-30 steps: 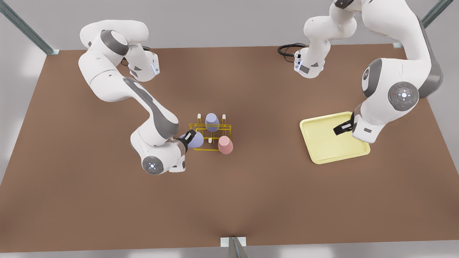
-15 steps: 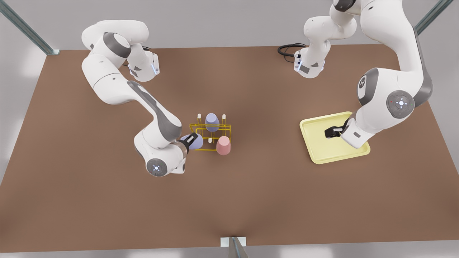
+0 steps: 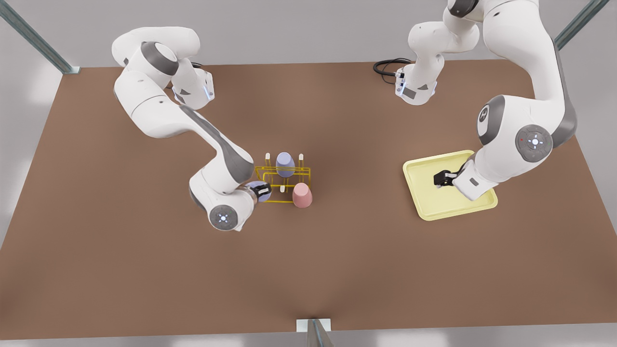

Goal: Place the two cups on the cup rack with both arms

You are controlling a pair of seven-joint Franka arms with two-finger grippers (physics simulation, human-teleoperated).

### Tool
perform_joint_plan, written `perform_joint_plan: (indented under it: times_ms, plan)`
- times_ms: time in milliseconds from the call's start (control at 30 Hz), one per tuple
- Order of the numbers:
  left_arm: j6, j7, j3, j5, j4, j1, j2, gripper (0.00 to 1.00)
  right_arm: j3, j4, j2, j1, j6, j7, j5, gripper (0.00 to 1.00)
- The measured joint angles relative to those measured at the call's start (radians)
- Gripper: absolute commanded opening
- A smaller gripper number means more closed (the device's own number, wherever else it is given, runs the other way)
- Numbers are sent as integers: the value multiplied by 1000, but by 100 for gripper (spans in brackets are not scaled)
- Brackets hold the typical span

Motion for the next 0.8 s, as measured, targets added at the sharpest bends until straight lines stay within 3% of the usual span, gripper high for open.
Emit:
perform_joint_plan:
  times_ms: [533,800]
  plan:
    - [3,51,-1,1,0,-10,4,100,3,-67,-15,35,69,284,6,100]
    - [9,64,-1,1,-1,-9,13,100,56,-123,-17,-9,111,361,35,100]
